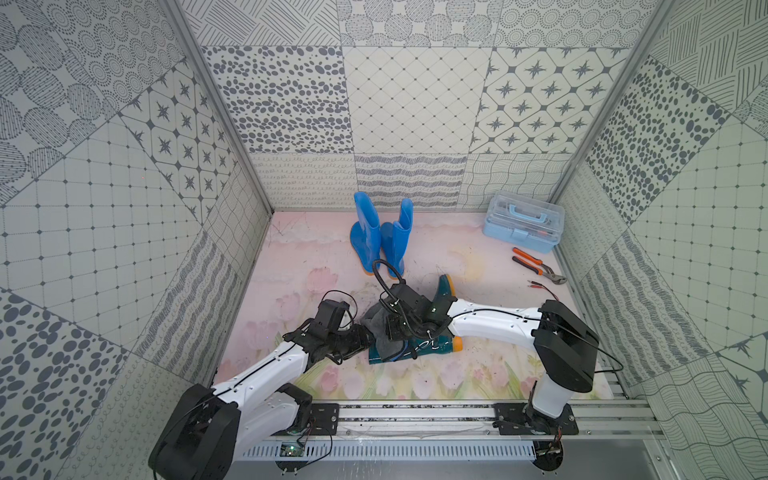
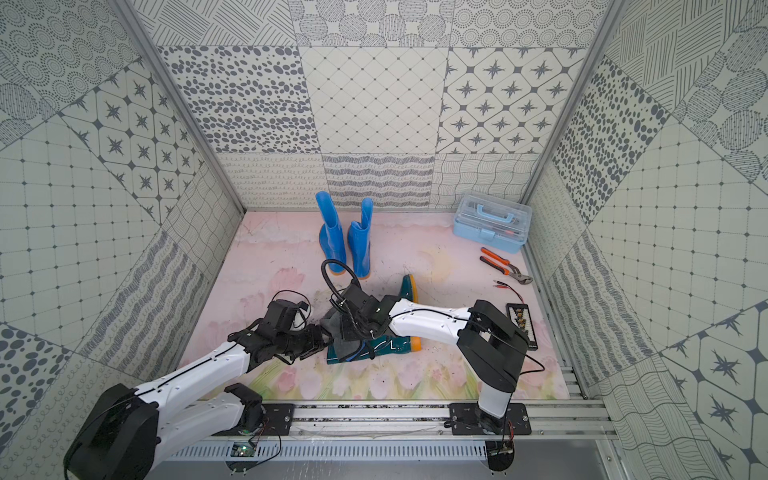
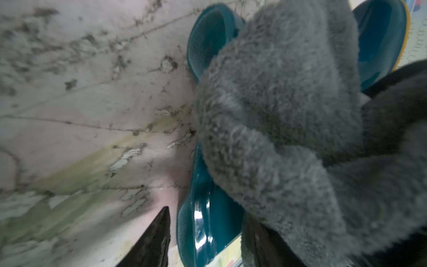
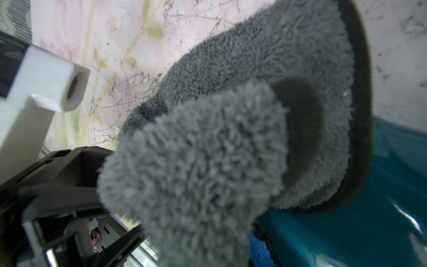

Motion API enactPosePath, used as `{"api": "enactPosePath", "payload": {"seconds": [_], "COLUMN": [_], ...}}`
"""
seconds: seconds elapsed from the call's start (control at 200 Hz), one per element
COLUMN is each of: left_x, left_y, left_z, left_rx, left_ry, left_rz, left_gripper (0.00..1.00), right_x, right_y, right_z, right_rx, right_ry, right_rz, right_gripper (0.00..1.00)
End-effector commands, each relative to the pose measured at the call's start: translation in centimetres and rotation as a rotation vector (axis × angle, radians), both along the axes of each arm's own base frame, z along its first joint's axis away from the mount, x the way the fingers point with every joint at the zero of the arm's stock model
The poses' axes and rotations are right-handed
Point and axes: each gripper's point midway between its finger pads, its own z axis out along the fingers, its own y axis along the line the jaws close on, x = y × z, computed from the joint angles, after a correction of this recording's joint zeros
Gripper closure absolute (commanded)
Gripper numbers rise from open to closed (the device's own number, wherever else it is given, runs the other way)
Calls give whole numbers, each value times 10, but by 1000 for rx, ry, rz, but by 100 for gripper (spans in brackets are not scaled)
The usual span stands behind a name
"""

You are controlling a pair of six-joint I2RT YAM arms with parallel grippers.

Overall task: Wipe the rubber boots with a cloth
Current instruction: Wipe the dirt off the rubber boot.

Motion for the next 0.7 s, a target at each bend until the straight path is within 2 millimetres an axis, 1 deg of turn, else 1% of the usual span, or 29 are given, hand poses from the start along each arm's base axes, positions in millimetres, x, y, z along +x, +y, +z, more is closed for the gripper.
{"api": "enactPosePath", "payload": {"seconds": [0.0,0.035,0.08,0.155,0.16,0.17,0.175,0.265,0.325,0.37,0.42,0.455,0.5,0.545,0.575,0.62,0.645,0.695], "left_x": [5,5,6,7,7,8,8,9,9,9,9,9,10,12,13,13,13,14], "left_y": [-27,-28,-29,-29,-29,-29,-29,-29,-30,-31,-33,-35,-38,-40,-41,-43,-42,-41], "left_z": [20,17,15,12,12,12,12,10,10,8,6,5,4,4,4,5,6,6], "left_rx": [-178,-174,-177,-175,-174,-173,-173,-163,-162,-162,-165,-175,-191,-205,-214,-223,-224,-215], "left_ry": [-42,-33,-30,-29,-28,-29,-31,-32,-30,-22,-9,-2,8,9,11,11,9,12], "left_rz": [-83,-87,-90,-87,-87,-87,-87,-94,-106,-113,-122,-130,-133,-131,-128,-126,-123,-110], "left_gripper": [44,44,44,44,44,44,44,44,44,44,44,45,47,51,56,65,72,86], "right_x": [7,8,10,14,14,14,15,17,17,17,15,13,9,2,-2,-10,-14,-16], "right_y": [0,-8,-25,-61,-63,-68,-71,-110,-126,-130,-124,-113,-93,-64,-44,-14,2,25], "right_z": [7,5,2,2,5,3,6,11,14,15,13,11,9,5,4,3,4,9], "right_rx": [59,54,28,-26,-21,-34,-30,-88,-135,-153,-155,-149,-134,-106,-78,-31,3,57], "right_ry": [-2,4,9,-8,-13,-13,-17,-47,-69,-77,-70,-69,-64,-47,-30,-8,1,10], "right_rz": [-46,-69,-104,-179,-183,-193,-198,-268,-282,-282,-265,-244,-203,-145,-110,-61,-37,-3], "right_gripper": [100,100,100,100,100,100,100,100,100,100,100,100,100,100,100,100,100,100]}}
